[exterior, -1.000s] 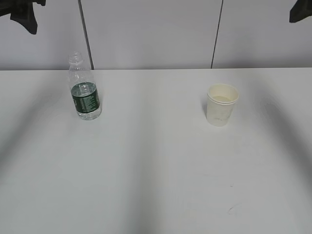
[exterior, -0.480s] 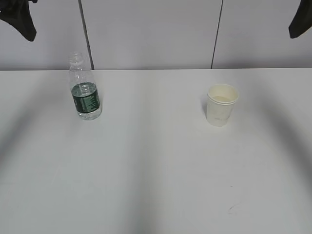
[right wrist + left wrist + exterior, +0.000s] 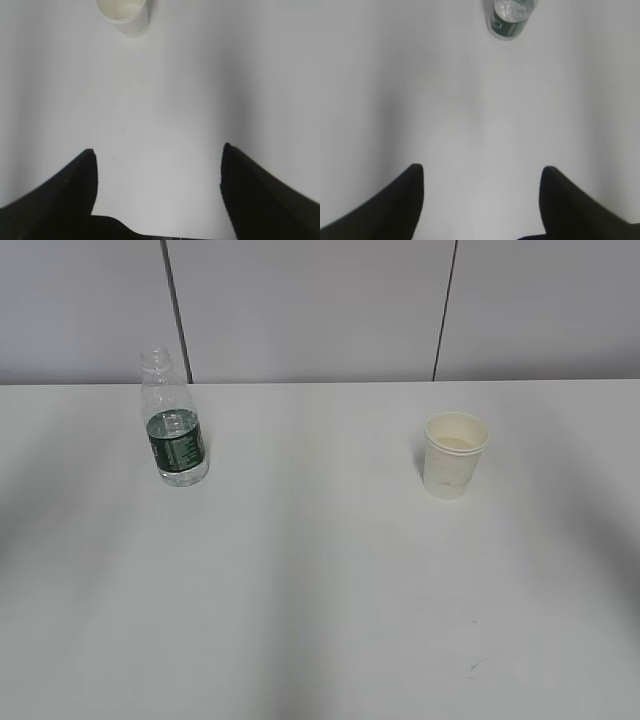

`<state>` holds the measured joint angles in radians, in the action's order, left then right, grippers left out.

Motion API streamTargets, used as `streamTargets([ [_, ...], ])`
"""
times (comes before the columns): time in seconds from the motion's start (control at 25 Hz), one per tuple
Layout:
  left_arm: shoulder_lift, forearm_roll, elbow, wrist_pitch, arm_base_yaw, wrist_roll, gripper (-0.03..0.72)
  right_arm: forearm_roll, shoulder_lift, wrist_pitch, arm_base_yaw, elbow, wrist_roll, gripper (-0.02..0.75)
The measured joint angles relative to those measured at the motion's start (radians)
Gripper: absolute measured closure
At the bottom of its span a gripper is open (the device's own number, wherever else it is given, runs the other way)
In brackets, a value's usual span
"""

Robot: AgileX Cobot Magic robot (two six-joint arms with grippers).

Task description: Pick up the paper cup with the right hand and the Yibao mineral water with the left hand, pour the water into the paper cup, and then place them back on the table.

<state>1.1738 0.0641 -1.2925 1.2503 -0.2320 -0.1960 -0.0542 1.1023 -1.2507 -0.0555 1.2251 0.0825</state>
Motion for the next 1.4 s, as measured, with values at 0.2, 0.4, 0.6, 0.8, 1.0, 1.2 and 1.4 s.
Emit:
streamTargets([
  [0.2,-0.219,0.004,0.192,0.006,0.0,0.001,0.24,-0.002,-0.177,-0.003,0.0,-0.137,-0.002,0.143],
  [0.4,-0.417,0.004,0.314,0.012,0.0,0.001,0.24,-0.002,-0.341,-0.005,0.0,-0.249,-0.002,0.143],
  [0.6,-0.621,0.004,0.405,0.016,0.0,0.001,0.24,0.0,-0.516,-0.008,0.0,-0.337,-0.009,0.143],
  [0.8,-0.79,0.004,0.48,0.014,0.0,0.001,0.24,0.007,-0.656,-0.012,0.0,-0.42,-0.021,0.143],
  [1.0,-0.913,0.003,0.538,0.015,0.0,0.001,0.256,0.008,-0.791,-0.014,0.0,-0.506,-0.031,0.143],
  [1.2,-1.029,-0.01,0.596,0.017,0.0,0.001,0.275,0.008,-0.909,-0.018,0.0,-0.571,-0.039,0.144],
  [1.4,-1.141,-0.042,0.644,0.018,0.0,0.001,0.279,0.008,-1.058,-0.02,0.0,-0.6,-0.042,0.144],
])
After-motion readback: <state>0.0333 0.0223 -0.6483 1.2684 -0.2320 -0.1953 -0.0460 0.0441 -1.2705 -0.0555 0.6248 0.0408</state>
